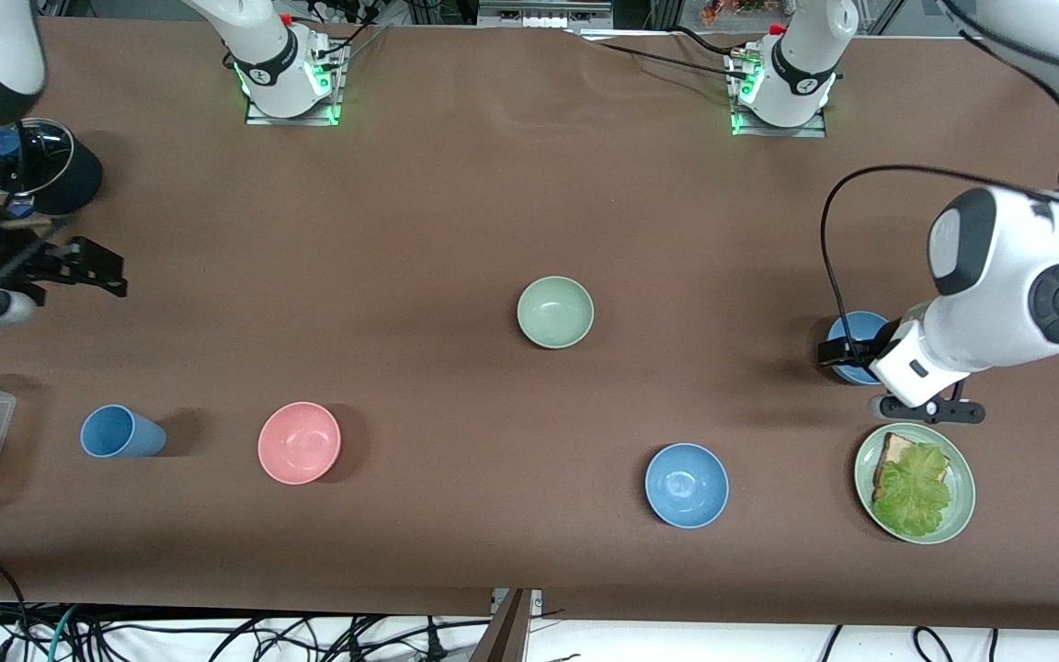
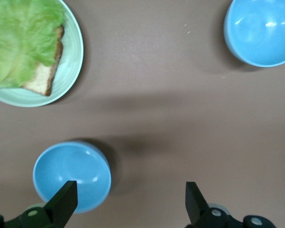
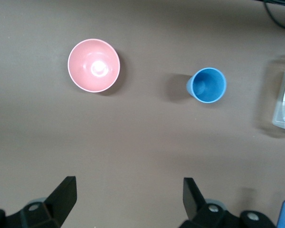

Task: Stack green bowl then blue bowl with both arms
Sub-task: 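Grasp the light blue bowl's rim with the left gripper, then lift and carry the blue bowl with the left gripper over the green bowl, then lower the blue bowl into the green bowl with the left gripper, then open the left gripper and raise it away from the stacked bowls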

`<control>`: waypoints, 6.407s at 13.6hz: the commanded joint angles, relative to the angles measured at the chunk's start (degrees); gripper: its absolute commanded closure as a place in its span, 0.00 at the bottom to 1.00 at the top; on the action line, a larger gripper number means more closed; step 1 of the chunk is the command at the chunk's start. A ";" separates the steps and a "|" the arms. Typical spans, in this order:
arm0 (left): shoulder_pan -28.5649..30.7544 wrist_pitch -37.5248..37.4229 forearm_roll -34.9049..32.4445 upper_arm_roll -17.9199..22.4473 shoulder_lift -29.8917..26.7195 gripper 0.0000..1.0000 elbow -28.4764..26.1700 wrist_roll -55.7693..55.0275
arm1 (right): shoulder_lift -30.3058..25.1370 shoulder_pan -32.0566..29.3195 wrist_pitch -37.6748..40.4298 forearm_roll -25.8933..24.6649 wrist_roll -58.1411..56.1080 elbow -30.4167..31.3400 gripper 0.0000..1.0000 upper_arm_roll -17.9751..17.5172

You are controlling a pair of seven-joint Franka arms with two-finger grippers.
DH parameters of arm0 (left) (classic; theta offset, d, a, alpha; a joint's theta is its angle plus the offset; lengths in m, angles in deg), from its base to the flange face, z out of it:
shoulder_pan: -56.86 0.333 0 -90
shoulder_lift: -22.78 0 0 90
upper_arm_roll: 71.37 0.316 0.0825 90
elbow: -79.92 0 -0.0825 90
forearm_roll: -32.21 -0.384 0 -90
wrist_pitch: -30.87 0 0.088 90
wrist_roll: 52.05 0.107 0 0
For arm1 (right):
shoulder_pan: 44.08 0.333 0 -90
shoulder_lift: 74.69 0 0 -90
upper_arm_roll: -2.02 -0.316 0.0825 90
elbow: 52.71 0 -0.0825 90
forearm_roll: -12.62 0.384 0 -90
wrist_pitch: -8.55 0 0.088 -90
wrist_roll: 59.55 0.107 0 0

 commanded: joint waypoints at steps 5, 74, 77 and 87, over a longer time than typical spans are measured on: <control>1.93 3.76 -3.17 -0.26 5.79 0.00 -2.73 3.57 | -6.39 -4.18 0.85 -2.85 -0.54 6.48 0.01 -4.56; -45.71 -4.15 -5.72 -0.26 20.21 0.00 21.60 -14.01 | -4.46 -3.92 1.46 -2.95 -0.45 4.28 0.01 -4.30; -45.27 -5.20 -5.20 -0.26 17.67 0.00 21.87 -14.79 | -4.46 -3.92 1.46 -2.95 -0.45 4.28 0.01 -4.30; -13.41 -18.91 -2.83 -0.61 -0.88 0.00 22.75 -14.89 | -4.46 -3.92 1.46 -2.95 -0.45 4.28 0.01 -4.30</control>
